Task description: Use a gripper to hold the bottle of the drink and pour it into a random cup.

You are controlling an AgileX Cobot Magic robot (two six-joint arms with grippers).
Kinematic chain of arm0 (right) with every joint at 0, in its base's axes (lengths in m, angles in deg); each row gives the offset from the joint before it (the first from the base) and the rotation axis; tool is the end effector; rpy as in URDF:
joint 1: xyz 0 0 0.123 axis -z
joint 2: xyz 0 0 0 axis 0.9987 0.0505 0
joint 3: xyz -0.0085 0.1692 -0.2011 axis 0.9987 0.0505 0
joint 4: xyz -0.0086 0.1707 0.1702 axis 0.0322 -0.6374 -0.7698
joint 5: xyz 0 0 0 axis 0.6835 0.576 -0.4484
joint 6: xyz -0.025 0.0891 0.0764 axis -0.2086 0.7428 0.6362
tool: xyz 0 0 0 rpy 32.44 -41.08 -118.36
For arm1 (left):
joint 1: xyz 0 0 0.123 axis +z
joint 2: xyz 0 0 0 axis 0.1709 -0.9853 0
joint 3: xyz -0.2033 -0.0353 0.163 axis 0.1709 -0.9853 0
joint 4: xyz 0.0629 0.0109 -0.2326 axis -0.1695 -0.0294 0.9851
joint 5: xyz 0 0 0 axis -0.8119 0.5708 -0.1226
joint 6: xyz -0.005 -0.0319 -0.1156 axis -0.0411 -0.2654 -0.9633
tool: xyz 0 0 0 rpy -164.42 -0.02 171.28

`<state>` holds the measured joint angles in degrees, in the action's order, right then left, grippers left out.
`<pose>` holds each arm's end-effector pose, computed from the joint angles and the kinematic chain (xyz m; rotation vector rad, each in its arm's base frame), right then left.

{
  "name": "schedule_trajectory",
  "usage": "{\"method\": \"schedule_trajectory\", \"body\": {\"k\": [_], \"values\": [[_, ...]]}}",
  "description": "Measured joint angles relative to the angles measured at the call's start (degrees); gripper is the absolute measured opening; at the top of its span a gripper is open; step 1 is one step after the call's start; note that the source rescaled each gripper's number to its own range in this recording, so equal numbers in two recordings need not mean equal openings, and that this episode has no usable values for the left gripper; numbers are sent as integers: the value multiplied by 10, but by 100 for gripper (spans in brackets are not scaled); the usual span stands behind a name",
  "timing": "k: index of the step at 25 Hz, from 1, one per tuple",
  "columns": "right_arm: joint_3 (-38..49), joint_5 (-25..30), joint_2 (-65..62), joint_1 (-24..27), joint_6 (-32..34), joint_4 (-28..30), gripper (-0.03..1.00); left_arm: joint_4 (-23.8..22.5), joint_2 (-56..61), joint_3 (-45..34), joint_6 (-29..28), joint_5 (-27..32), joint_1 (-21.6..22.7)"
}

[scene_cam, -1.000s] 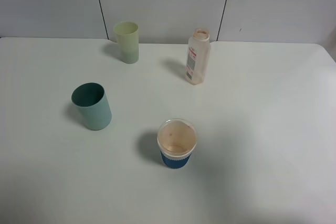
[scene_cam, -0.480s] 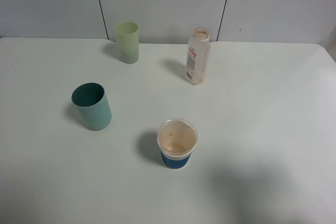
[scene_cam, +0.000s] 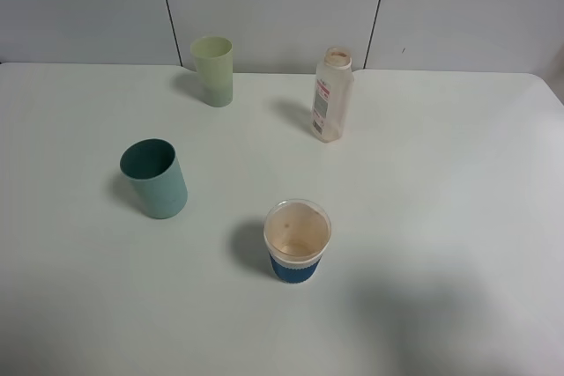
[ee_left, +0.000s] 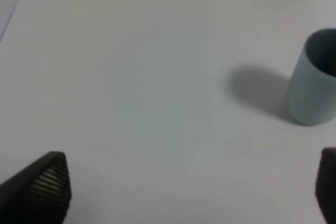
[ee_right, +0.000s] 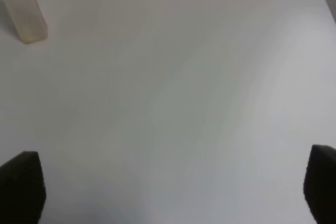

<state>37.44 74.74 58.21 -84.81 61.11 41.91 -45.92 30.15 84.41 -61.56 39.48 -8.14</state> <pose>0.0334 0.0037 0.2606 -0.0687 2.0340 -0.0347 0.0326 0.0017 0.2625 -0.0095 2.0234 0.0410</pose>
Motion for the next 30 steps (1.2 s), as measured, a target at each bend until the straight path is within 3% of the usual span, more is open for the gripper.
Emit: {"method": "schedule_trajectory", "body": {"k": [11, 30], "values": [[0, 0, 0, 0, 77, 57, 100, 0, 0, 0, 0, 0, 0], [0, 0, 0, 0, 77, 57, 100, 0, 0, 0, 0, 0, 0]]}}
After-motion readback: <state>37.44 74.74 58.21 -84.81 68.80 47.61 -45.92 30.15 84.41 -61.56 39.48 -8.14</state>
